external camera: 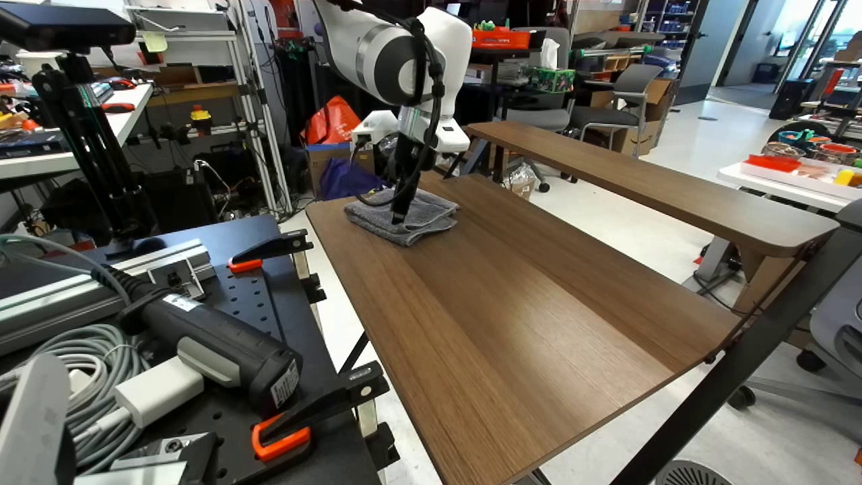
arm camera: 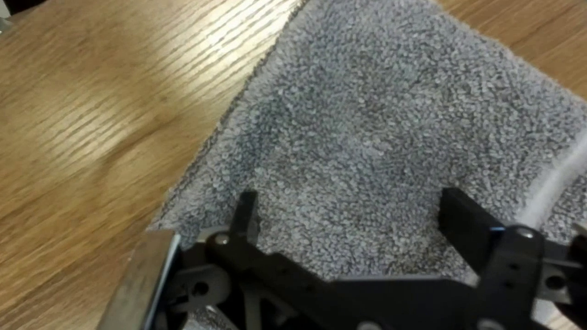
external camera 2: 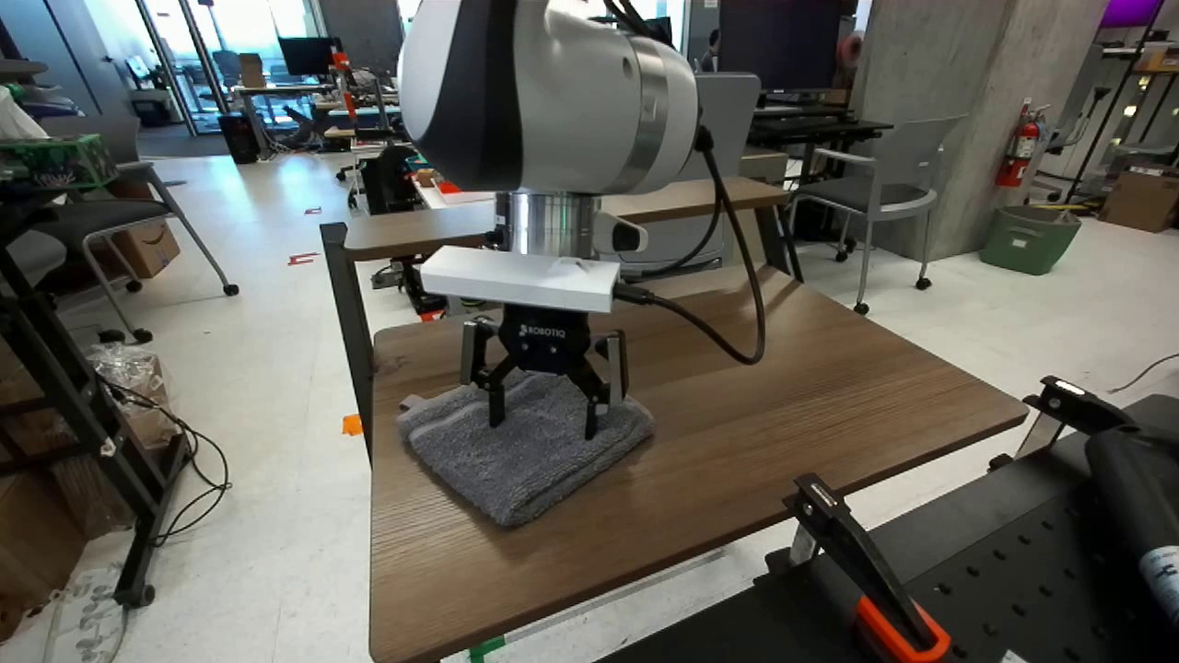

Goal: Push the towel to the right

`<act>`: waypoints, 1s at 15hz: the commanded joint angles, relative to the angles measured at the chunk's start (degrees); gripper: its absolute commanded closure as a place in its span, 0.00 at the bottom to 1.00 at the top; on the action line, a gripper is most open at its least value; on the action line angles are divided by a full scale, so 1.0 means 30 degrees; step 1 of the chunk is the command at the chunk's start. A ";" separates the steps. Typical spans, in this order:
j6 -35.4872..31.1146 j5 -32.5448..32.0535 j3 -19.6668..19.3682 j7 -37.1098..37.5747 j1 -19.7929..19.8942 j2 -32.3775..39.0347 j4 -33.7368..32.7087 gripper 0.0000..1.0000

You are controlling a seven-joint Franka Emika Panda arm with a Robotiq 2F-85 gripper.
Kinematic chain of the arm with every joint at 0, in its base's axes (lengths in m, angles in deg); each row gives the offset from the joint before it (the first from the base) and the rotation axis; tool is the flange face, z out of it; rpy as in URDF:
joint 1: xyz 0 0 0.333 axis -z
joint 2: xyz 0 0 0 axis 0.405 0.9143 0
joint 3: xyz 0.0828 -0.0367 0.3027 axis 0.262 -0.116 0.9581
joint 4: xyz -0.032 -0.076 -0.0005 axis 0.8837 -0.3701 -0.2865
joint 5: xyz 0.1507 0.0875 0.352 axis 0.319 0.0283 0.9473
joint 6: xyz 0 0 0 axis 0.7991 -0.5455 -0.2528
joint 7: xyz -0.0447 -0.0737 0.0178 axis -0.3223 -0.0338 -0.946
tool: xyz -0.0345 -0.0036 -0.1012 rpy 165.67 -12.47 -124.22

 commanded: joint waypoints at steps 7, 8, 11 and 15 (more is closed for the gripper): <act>-0.0253 0.1746 -0.0701 -0.0797 0.0852 0.0158 0.0060 0.00; -0.0368 0.2051 -0.0700 -0.0952 0.1198 0.0072 0.0286 0.00; -0.0697 0.2935 -0.0853 -0.1310 0.2166 -0.0266 0.0977 0.00; -0.0867 0.4421 -0.0894 -0.2160 0.3840 -0.0785 0.1897 0.00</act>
